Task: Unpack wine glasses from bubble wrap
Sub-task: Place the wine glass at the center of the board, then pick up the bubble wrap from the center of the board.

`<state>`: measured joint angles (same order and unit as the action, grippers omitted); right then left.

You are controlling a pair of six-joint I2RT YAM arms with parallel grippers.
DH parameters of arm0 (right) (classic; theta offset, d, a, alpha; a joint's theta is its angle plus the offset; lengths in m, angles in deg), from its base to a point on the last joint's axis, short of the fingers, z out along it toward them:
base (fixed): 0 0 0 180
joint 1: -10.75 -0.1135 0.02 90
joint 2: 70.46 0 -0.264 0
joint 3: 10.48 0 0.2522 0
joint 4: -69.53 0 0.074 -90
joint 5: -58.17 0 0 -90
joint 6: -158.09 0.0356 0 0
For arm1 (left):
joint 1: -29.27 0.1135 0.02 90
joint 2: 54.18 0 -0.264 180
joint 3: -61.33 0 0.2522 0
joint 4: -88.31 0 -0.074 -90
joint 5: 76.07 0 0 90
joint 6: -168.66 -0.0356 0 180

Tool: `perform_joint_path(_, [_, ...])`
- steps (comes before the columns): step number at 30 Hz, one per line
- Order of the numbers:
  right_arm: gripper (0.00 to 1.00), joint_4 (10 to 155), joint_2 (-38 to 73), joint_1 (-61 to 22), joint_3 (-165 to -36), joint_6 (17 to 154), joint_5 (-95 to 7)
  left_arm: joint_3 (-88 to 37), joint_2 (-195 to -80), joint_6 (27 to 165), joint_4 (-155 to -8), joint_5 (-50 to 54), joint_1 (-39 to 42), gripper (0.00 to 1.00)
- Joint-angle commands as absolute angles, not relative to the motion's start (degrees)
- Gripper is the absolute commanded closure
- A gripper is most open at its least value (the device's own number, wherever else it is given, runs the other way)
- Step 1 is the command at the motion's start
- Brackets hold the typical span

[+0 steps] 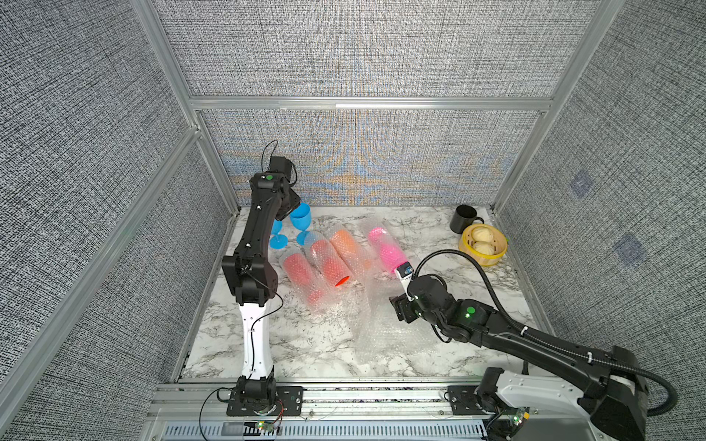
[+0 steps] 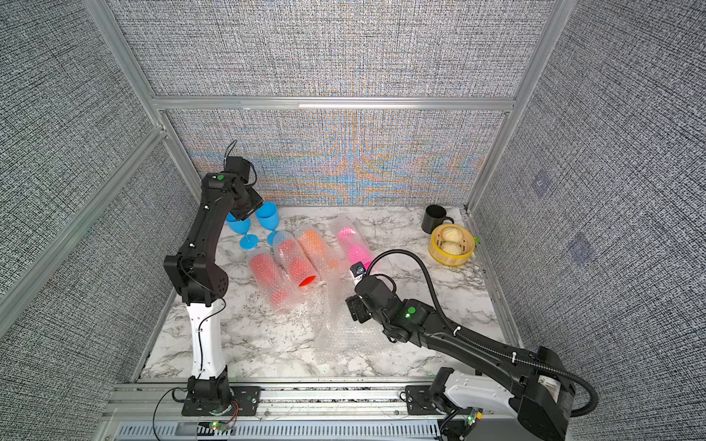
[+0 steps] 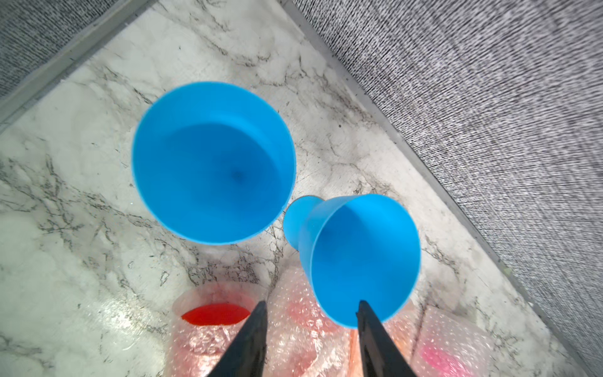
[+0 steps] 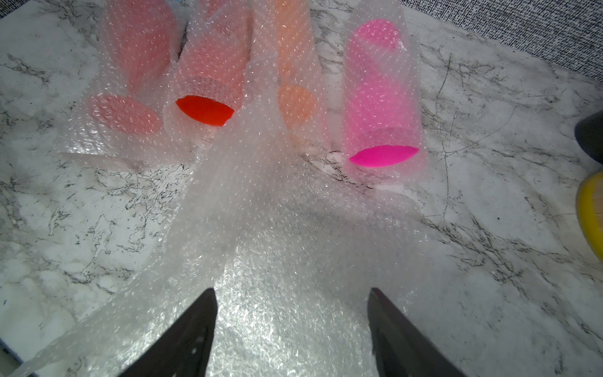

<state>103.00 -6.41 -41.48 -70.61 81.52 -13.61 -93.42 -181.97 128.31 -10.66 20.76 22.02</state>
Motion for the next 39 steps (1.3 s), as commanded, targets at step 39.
perform_joint_path(39, [0.02, 125.86, 55.60, -11.80, -127.83, 68.13, -40.09, -17.65, -131.80, 111.98, -52.77, -14.20, -2.55, 0.51])
